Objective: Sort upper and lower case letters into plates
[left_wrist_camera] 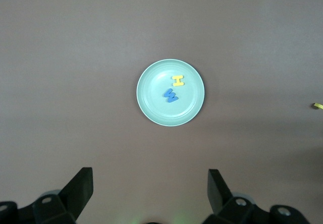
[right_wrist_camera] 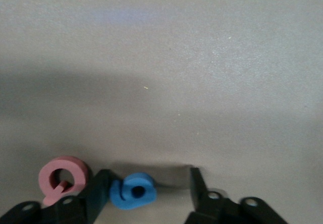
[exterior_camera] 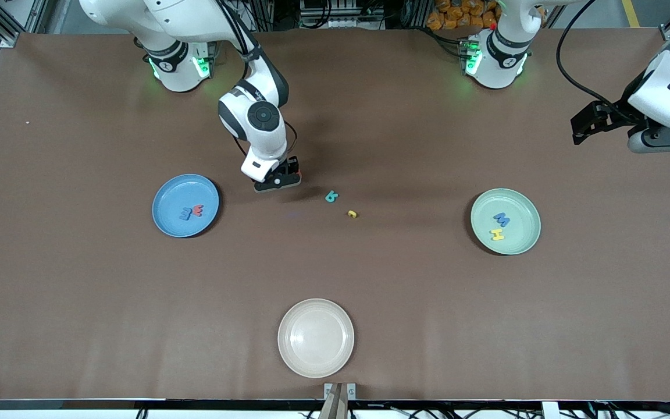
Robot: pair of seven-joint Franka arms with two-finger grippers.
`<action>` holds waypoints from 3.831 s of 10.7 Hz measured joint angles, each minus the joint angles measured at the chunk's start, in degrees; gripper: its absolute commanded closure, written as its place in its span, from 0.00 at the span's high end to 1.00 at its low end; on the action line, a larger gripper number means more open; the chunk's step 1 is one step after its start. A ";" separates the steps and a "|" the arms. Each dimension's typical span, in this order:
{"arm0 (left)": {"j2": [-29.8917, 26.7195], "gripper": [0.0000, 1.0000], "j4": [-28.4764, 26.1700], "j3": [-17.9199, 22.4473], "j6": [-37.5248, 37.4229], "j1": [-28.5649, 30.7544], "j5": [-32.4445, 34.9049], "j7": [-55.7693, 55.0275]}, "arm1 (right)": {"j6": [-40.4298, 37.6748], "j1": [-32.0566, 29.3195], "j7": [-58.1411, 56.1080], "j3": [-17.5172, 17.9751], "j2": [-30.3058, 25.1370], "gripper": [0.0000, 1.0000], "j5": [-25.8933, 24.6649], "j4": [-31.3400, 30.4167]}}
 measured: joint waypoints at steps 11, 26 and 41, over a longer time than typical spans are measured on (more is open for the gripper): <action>0.40 1.00 -0.54 -0.07 -0.03 -1.02 0.00 0.00 | -1.71 0.01 0.00 0.01 -0.03 0.46 0.00 0.24; 2.94 1.00 -0.82 -1.32 -0.05 -7.03 -1.00 -0.97 | -2.66 -0.70 0.05 -0.42 -0.21 0.28 -0.04 0.29; 29.08 1.00 -1.41 -4.29 26.35 -26.46 -5.46 -58.20 | -15.74 -12.98 -13.16 -0.93 -1.09 0.27 -0.01 7.39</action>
